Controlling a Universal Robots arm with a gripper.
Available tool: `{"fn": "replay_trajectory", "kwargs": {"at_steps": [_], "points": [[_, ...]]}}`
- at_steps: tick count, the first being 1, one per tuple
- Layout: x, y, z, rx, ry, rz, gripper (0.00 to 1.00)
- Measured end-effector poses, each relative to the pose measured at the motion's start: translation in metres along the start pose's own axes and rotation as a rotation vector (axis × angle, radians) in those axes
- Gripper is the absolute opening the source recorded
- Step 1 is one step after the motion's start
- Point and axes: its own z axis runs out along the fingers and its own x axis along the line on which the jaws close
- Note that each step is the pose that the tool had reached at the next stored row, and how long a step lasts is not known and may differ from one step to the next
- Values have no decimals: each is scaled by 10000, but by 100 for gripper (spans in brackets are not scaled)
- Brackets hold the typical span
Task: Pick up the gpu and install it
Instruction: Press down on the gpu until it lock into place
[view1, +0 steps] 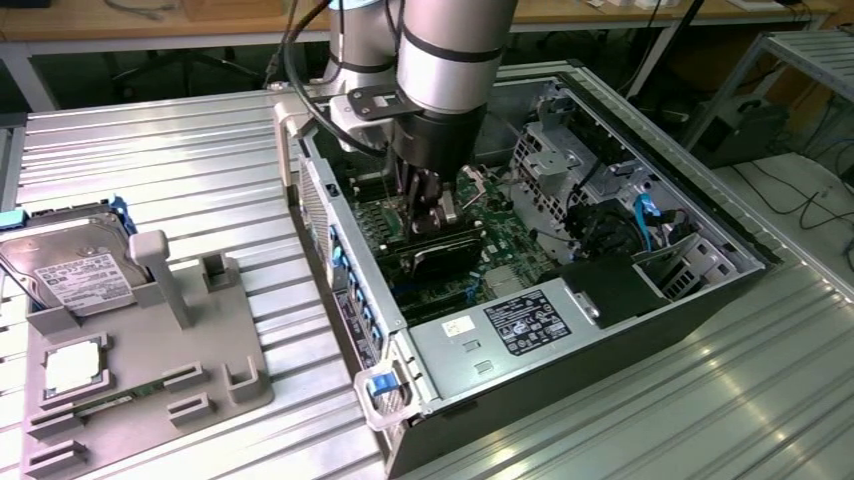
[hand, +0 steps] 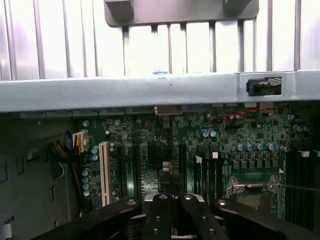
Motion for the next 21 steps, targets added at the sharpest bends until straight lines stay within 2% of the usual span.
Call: {"fn": "replay_trajectory", "kwargs": {"at_steps": [2, 6, 9, 11, 12, 15, 16, 18, 19, 21], "points": [[-3, 21, 0, 1, -3, 1, 11], [-5, 47, 0, -6, -85, 1, 11], [-4, 46, 1, -144, -82, 1, 11], [-5, 46, 1, -282, -86, 0, 11], [-5, 46, 1, -383, -88, 2, 11], [-5, 44, 1, -765, -76, 4, 11], [-5, 44, 2, -931, -72, 5, 11], [-16, 45, 3, -1194, -52, 5, 11], [-37, 45, 5, -1257, -44, 8, 11], [-77, 46, 12, -1300, -32, 7, 11]]}}
